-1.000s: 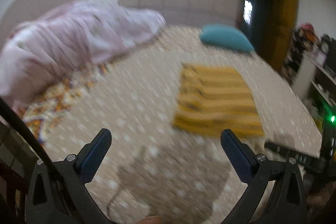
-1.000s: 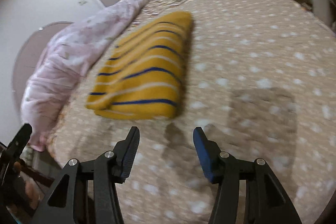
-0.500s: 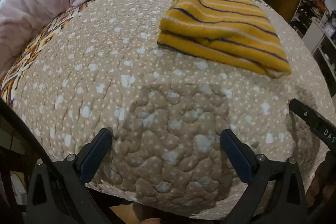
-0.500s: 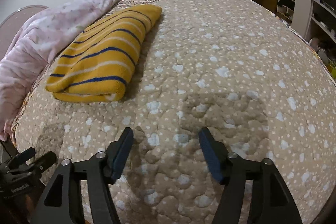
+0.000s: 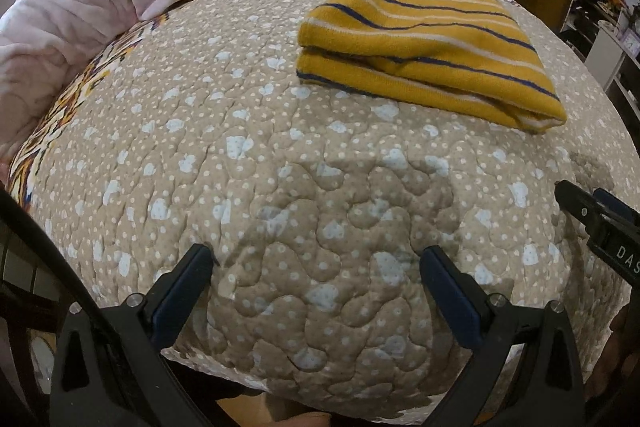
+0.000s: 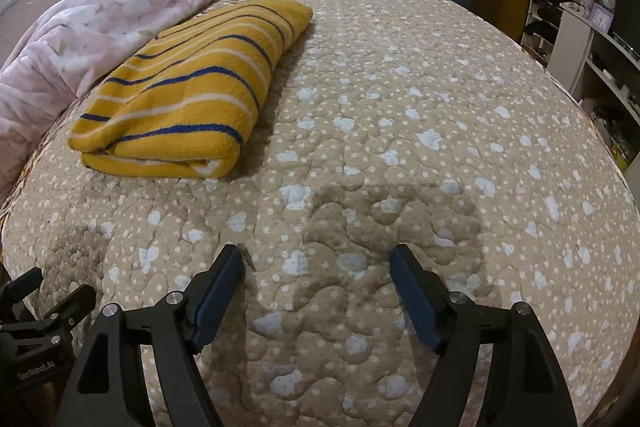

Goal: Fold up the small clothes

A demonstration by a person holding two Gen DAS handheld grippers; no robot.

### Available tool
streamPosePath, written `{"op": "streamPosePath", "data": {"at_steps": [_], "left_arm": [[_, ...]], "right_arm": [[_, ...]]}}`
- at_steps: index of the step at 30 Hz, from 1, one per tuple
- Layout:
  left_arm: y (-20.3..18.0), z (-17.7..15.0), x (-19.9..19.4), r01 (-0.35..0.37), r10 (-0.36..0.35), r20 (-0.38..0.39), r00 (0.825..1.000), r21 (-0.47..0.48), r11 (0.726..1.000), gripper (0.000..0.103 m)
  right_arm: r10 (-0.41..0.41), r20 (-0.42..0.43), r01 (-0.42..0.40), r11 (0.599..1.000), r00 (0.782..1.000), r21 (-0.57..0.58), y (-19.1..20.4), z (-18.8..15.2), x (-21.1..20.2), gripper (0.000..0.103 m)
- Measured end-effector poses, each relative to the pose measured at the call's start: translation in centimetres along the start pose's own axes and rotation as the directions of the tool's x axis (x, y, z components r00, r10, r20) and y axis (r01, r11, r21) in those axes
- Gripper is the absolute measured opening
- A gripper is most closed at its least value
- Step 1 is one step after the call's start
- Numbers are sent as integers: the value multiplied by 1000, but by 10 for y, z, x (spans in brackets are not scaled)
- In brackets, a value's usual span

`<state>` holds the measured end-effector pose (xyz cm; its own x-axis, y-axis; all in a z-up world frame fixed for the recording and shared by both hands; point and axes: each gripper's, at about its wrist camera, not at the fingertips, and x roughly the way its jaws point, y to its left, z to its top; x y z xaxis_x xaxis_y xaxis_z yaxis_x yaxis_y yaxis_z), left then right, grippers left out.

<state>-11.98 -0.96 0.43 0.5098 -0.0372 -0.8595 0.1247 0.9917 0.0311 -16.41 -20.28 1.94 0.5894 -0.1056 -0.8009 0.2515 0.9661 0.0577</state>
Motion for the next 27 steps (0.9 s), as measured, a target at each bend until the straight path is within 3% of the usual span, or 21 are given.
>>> {"op": "streamPosePath", "data": {"at_steps": [11,18,27], "left_arm": [[-2,-2,-3,-20,20,18,1000,5,1000,103],[2,-4,-9,-10,10,28,1000,-11,1000,103],[0,-4,-46,-46,49,155,987,-23,999,103]], "right_arm": [[-27,35,27,999,999,-19,9,-5,5,95],[-15,37,15,1000,999,-18,9,-5,5,96],[32,85,-38,997,996,72,-3,-2,-16,96]]}}
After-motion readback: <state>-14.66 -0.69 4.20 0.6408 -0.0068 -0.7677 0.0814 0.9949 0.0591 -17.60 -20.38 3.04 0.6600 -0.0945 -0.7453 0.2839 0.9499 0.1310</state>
